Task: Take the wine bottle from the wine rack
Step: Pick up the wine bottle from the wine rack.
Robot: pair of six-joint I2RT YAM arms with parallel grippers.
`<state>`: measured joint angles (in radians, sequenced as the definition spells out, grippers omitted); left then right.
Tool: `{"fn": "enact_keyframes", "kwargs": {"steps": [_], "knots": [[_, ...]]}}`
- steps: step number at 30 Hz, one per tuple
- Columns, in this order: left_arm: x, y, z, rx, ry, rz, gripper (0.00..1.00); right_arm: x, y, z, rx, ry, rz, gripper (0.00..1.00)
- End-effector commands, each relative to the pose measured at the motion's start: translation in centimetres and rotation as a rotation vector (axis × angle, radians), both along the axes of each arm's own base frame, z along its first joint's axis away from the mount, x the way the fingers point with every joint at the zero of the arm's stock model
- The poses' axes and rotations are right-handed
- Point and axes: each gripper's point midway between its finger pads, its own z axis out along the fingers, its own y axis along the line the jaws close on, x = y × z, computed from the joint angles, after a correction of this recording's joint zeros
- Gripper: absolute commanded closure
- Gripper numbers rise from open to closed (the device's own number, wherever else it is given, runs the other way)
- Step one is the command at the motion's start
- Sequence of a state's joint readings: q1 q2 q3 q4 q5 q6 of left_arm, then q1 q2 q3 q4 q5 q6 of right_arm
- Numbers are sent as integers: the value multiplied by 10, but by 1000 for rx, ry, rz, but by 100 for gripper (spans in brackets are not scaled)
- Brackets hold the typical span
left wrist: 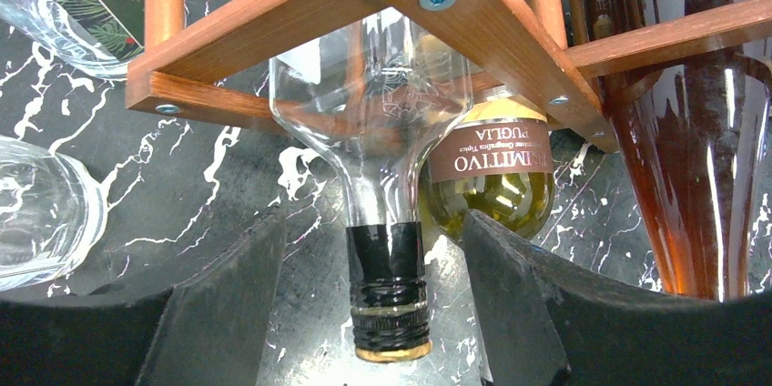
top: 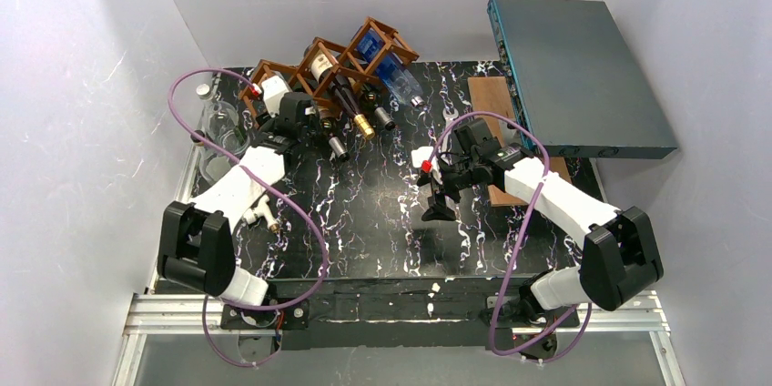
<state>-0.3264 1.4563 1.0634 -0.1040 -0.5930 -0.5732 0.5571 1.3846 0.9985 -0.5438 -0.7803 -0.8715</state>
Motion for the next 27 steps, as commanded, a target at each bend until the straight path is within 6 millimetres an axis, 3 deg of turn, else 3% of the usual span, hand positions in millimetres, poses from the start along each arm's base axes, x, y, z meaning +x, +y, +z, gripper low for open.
{"fn": "enact_keyframes", "kwargs": {"steps": [1, 16, 27], "knots": [[17, 9, 18, -12, -57, 51, 34, 0, 0, -4, 5, -2, 14, 2], [34, 12, -2, -21, -28, 49, 44, 1, -1, -9, -6, 2, 15, 2], [40, 13, -14, -26, -17, 42, 43, 1, -1, -11, -11, 6, 16, 2]]}}
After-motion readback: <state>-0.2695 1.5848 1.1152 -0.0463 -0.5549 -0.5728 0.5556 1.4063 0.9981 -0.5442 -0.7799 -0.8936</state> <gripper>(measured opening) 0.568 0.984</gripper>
